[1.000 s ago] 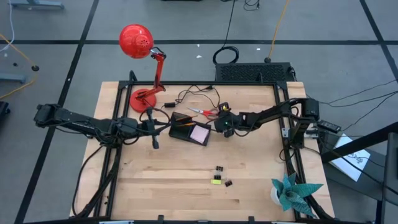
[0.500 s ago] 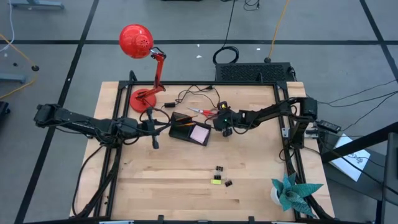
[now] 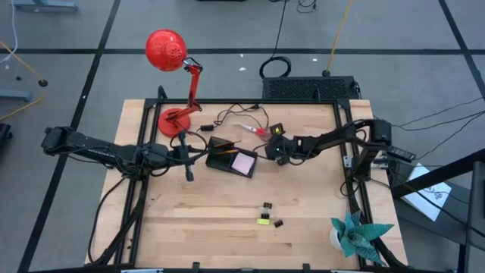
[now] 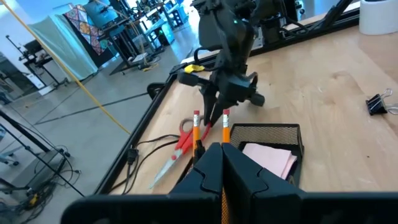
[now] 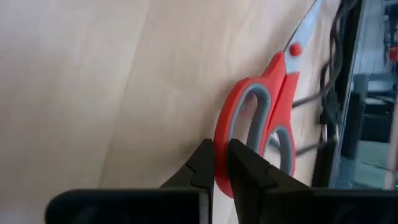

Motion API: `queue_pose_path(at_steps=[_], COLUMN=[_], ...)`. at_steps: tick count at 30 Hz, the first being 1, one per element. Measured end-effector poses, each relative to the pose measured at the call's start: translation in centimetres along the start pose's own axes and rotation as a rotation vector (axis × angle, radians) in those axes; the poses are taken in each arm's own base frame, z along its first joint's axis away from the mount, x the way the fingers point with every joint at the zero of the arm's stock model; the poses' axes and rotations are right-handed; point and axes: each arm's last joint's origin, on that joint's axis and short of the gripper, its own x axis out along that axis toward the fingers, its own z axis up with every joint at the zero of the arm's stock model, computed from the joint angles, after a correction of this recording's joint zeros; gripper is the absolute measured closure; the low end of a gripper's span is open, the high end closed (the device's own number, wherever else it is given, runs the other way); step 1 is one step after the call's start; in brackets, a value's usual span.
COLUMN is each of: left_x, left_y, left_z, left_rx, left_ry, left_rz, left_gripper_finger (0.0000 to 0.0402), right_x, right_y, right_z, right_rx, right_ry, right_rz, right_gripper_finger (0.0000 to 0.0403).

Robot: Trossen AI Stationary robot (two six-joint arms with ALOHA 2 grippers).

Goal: Pick and place office supplies into organizer
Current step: Put the orange scissors into the desk organizer

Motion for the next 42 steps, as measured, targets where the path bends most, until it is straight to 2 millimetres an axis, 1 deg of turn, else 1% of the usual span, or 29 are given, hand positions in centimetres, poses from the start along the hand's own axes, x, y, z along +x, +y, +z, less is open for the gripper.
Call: queue_pose_path(at_steps=[7,12,16,18,21,27,31,35,38,42], left_x=[0.0,0.0,0.0,0.0,0.0,-0.1,-0.1,-0.3,-0.4,-0.3], left_y=[0.0,0.0,0.0,0.0,0.1,0.3,0.7,1.4,1.9,2.3], left_z=[0.0,0.0,0.0,0.1,0.3,1.0,2.4,4.4,5.9,7.7], left_rx=[-0.026,-0.043,-0.062,-0.073,-0.091,-0.082,-0.116,-0.155,-0.149,-0.138], left_ry=[0.000,0.000,-0.004,-0.007,-0.028,-0.098,-0.094,-0.004,0.044,0.087], left_rz=[0.000,0.000,0.001,0.002,0.007,0.027,0.024,0.002,-0.009,-0.043], left_gripper_finger=[0.0394,0.0394,0.0394,0.0394,0.0394,0.0394,0.0393,0.0387,0.0366,0.0320], right_x=[-3.2,-5.4,-6.5,-7.1,-8.0,-9.8,-11.1,-12.5,-13.5,-14.9], right_y=[-1.0,-1.3,-1.6,-2.0,-2.3,-3.3,-3.3,-2.8,-1.9,-0.7], right_z=[1.6,2.3,2.7,3.3,4.2,6.3,7.6,8.6,9.2,10.2], right_rx=[-0.020,-0.063,-0.104,-0.122,-0.194,-0.284,-0.366,-0.467,-0.594,-0.714], right_ry=[-0.064,-0.059,-0.009,0.009,0.048,0.068,0.050,0.070,0.077,0.065], right_rz=[-0.101,-0.188,-0.190,-0.194,-0.212,-0.310,-0.337,-0.391,-0.414,-0.465], right_gripper_finger=[0.0384,0.0384,0.0384,0.0384,0.0384,0.0384,0.0384,0.0384,0.0384,0.0384])
